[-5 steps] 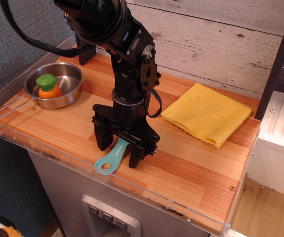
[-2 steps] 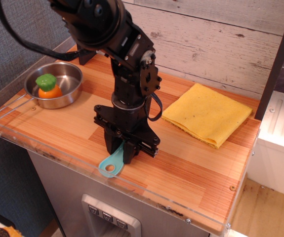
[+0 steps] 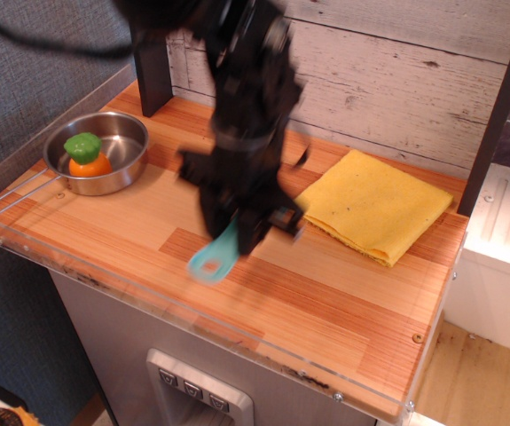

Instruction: Put the scrubber on top of the yellow cloth.

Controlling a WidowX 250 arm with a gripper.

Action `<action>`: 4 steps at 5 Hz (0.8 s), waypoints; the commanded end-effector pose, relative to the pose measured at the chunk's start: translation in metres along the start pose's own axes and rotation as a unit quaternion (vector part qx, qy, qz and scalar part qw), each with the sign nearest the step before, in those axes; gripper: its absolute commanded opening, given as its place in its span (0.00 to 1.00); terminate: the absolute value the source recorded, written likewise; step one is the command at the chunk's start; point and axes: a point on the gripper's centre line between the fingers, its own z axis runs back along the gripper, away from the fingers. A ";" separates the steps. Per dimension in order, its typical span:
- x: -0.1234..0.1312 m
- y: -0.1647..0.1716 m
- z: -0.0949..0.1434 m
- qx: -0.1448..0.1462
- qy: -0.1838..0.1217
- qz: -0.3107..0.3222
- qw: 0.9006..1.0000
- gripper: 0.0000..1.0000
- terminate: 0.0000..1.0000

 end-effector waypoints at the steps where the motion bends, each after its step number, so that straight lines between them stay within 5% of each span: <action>1: 0.070 -0.025 0.019 -0.034 -0.029 0.003 0.999 0.00 0.00; 4: 0.106 -0.048 -0.009 -0.033 -0.001 0.034 0.999 0.00 0.00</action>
